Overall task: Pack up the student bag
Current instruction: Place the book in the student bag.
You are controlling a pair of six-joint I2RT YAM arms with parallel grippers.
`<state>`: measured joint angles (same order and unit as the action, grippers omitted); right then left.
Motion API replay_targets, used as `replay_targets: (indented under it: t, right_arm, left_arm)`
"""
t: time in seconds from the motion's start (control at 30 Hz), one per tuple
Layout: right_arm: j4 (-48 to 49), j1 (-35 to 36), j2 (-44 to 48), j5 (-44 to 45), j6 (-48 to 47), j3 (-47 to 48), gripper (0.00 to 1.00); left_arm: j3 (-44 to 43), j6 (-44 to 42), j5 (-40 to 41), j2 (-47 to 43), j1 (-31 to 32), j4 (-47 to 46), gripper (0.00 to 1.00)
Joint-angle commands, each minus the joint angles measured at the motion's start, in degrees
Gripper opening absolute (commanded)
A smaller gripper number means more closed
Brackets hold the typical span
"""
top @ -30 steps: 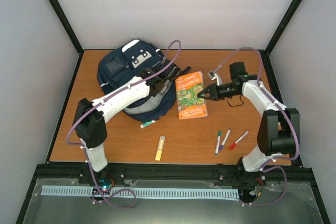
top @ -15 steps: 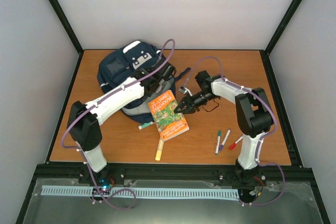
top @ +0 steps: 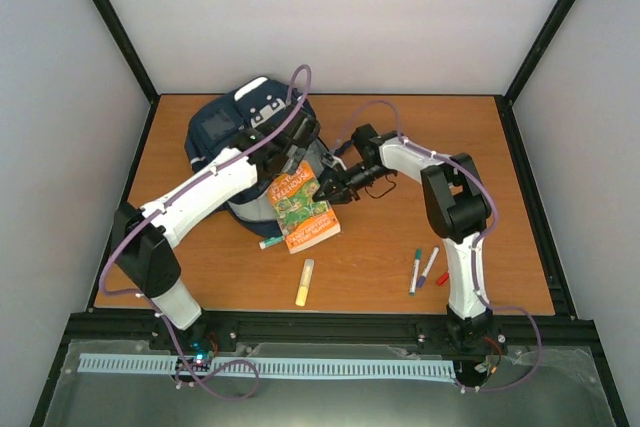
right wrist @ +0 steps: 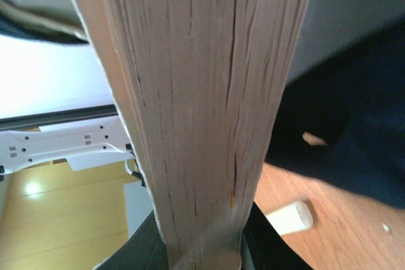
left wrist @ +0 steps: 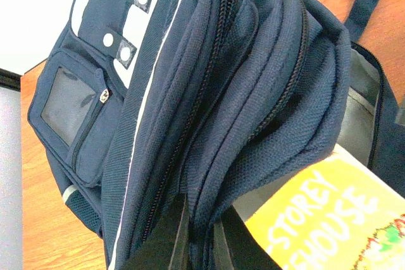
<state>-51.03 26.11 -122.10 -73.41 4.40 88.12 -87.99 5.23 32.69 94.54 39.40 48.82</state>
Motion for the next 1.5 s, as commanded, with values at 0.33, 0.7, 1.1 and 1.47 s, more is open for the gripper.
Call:
replay_targets:
  t: [0.33,0.7,1.1,1.47]
  right_arm:
    - [5.21,1.68,-9.43,-3.74,12.52,16.18,0.03]
    - [3.63,6.06,-18.41,-0.86,12.86,26.43,0.03]
    - [-6.63,5.97,-21.69,13.24,-0.59,36.66,0.47]
    - [-2.65,5.89,-8.76,23.80,-5.40,23.37,0.67]
  left_arm:
    - [0.39,0.13,1.03,-4.34,-2.39,-4.81,0.01]
    - [0.64,0.89,-2.95,-6.91,-5.47,-5.68,0.01]
    - [1.04,0.57,-2.52,-6.95,-5.65,-5.49,0.01]
    - [1.83,0.58,-1.76,-8.61,-5.65,-6.00,0.01]
